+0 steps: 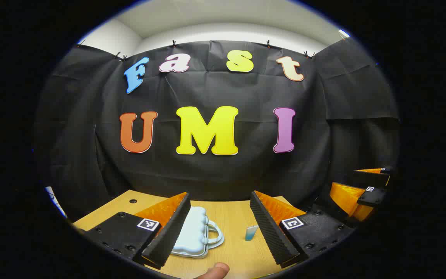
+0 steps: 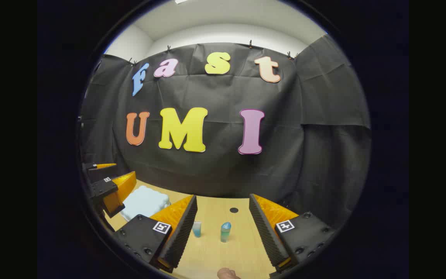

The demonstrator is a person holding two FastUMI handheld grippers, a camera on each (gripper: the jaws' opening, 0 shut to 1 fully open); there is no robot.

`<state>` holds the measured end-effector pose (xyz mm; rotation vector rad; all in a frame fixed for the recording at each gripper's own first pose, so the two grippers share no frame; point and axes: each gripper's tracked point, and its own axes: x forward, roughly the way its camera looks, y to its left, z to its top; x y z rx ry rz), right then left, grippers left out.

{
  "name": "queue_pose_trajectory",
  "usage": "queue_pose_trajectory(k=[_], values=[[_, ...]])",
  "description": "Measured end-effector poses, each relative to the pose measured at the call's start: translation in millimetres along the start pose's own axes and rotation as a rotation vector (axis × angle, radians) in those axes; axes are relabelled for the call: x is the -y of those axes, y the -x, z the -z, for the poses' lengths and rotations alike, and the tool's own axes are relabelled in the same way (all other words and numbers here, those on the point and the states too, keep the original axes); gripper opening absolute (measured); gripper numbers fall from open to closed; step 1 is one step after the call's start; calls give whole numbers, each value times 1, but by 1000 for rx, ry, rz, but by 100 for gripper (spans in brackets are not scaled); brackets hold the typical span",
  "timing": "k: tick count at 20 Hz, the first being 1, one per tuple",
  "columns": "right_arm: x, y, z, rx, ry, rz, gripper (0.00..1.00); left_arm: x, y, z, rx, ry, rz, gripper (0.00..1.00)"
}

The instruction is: First open the suitcase, pack the skin care products into it, and then close the suitcase.

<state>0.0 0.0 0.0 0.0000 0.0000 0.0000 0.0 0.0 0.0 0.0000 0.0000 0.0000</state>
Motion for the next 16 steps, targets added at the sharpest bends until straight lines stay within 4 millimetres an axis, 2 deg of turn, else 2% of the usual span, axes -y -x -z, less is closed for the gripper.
queue_pose_trajectory(k=[5,16], values=[[-7,4,-4,9,12,-22,80,1,5,0,6,19,2,98],[-8,10,-4,15,10,-29,80,-2,14,0,10,10,-3,98]])
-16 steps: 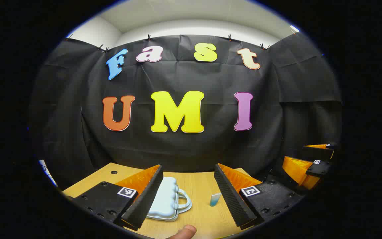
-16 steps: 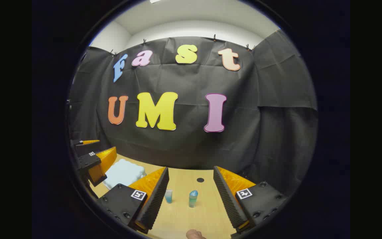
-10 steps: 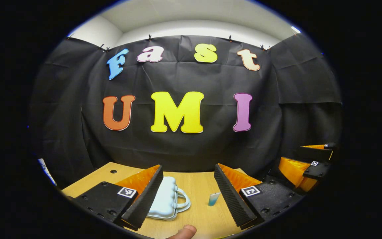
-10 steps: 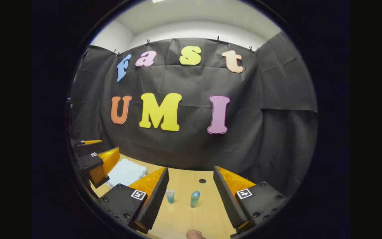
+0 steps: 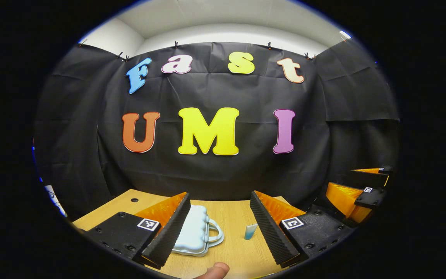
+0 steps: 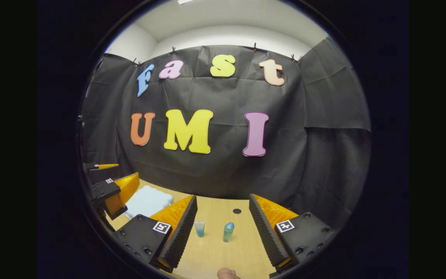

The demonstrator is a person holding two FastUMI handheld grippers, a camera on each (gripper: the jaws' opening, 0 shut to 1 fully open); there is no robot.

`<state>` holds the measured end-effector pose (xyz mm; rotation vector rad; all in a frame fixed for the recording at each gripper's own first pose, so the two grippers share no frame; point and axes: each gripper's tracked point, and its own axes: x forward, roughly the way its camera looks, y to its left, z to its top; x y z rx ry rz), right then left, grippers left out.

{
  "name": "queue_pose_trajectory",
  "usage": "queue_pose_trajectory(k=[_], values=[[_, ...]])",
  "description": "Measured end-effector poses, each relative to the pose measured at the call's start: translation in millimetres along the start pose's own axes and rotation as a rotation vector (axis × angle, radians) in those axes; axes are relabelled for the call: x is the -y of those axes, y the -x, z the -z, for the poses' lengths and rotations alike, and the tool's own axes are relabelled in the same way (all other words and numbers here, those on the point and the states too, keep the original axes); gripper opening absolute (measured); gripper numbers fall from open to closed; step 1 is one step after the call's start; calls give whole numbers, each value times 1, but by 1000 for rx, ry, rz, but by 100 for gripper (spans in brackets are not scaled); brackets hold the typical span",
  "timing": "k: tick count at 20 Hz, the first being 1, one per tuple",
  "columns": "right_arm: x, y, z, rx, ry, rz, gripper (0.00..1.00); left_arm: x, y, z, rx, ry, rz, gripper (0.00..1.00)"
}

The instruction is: First open the suitcase, pack the skin care products into it, and then close the suitcase.

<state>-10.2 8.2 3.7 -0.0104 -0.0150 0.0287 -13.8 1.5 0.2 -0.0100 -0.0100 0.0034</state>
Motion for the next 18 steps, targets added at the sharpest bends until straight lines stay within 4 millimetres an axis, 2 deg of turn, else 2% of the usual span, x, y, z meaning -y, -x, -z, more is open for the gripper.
queue_pose_trajectory(k=[4,8,14,18], values=[[2,0,-4,13,8,4,80,-1,-1,3,4,-17,2,98],[23,-8,-10,46,15,43,80,-12,-15,19,14,-105,-26,99],[56,-18,-2,46,20,98,79,-21,-41,81,-11,-442,-66,99],[79,-30,6,33,1,126,80,-12,-62,138,-54,-661,-41,98]])
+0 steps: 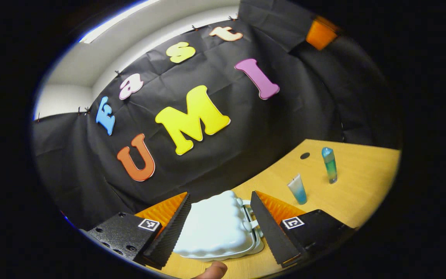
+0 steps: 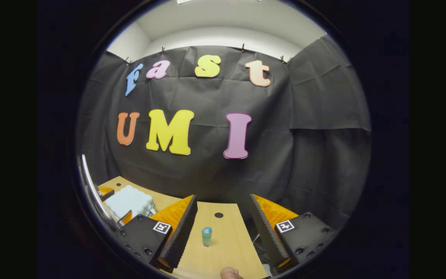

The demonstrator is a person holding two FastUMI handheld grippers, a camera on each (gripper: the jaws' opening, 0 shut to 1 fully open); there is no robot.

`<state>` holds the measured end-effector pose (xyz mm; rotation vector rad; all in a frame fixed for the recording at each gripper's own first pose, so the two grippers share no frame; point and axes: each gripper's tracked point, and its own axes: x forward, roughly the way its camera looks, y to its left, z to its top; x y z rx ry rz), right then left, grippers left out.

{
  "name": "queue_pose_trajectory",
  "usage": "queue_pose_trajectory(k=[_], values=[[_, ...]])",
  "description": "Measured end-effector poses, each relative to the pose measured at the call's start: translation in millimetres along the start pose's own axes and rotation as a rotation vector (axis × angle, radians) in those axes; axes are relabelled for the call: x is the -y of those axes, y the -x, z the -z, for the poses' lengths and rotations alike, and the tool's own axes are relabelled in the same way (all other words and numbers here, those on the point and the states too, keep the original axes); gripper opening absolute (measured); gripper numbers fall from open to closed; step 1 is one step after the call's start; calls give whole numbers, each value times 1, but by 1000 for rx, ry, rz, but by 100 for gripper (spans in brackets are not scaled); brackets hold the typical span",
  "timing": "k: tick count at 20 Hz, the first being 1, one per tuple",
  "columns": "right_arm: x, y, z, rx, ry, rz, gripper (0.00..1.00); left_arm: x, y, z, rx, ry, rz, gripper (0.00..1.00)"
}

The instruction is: First open the suitcase, pack the skin care products into it, and then close the suitcase.

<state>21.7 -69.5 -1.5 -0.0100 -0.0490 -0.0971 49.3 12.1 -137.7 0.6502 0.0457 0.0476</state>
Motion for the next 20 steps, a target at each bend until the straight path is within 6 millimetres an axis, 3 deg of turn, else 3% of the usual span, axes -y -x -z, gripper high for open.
queue_pose_trajectory(k=[5,10,18,20], values=[[26,-14,8,16,-27,18,79,43,-27,55,-96,-317,14,98],[52,-17,40,-52,-53,17,80,71,-62,105,-208,-551,45,98],[92,-17,82,-149,-97,17,80,82,-95,112,-236,-770,63,96],[100,-21,86,-155,-104,16,80,84,-94,120,-285,-790,80,83]])
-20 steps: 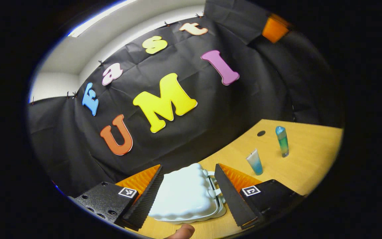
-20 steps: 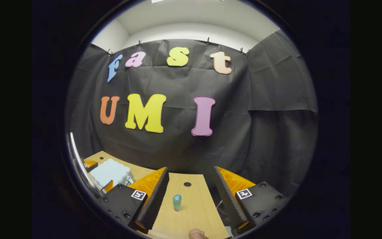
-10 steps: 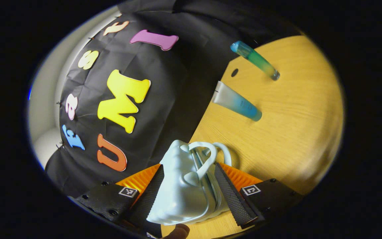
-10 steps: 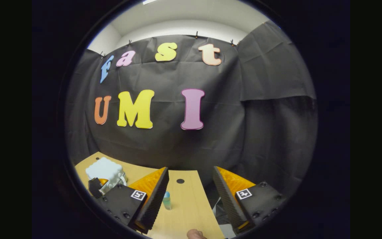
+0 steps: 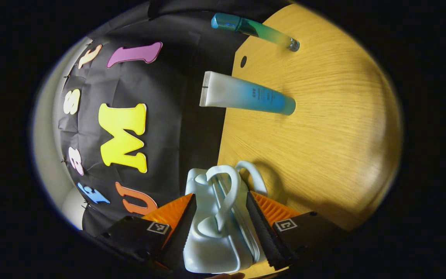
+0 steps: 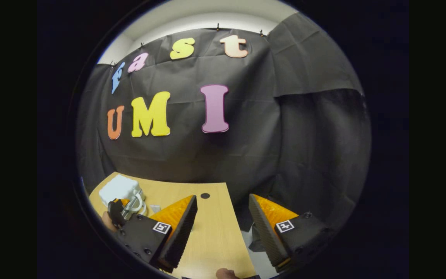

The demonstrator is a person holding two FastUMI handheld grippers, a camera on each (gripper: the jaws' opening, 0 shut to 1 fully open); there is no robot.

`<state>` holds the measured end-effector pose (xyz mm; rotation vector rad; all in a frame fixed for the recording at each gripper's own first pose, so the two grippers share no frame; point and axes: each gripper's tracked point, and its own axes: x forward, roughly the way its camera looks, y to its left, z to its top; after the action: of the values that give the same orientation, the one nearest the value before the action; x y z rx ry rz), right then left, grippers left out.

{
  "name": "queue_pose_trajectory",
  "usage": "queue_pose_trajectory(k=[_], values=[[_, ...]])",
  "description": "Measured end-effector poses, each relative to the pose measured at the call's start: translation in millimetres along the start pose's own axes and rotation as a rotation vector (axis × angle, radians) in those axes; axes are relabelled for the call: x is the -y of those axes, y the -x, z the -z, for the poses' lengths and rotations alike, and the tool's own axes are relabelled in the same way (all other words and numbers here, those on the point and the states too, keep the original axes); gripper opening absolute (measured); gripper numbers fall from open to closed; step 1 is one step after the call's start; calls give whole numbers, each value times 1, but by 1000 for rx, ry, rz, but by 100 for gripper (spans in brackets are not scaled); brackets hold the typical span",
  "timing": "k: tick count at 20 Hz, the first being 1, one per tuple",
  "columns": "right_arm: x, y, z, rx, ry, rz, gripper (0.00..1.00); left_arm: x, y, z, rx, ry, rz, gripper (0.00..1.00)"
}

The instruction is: First open the suitcase, pack the skin care products into it, and then close the suitcase.

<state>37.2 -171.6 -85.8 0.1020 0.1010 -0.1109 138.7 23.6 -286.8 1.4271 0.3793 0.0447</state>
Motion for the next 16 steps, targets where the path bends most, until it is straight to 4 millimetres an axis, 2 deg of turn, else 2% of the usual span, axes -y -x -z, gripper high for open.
queue_pose_trajectory(k=[3,7,9,10,12,16], values=[[5,-4,6,-8,-13,-20,80,-3,-3,4,-32,-12,9,74],[4,-10,19,-50,-4,-33,80,-6,-11,-1,-40,-54,31,53],[-3,-10,15,-39,24,-36,80,4,-14,3,-52,-35,76,39],[-7,-10,14,-32,35,-35,80,2,-13,2,-51,-37,77,29],[-15,-11,15,-37,39,-35,80,1,-12,1,-44,-38,90,21],[-47,-4,10,-35,63,-38,80,-8,-10,3,-12,25,112,11]])
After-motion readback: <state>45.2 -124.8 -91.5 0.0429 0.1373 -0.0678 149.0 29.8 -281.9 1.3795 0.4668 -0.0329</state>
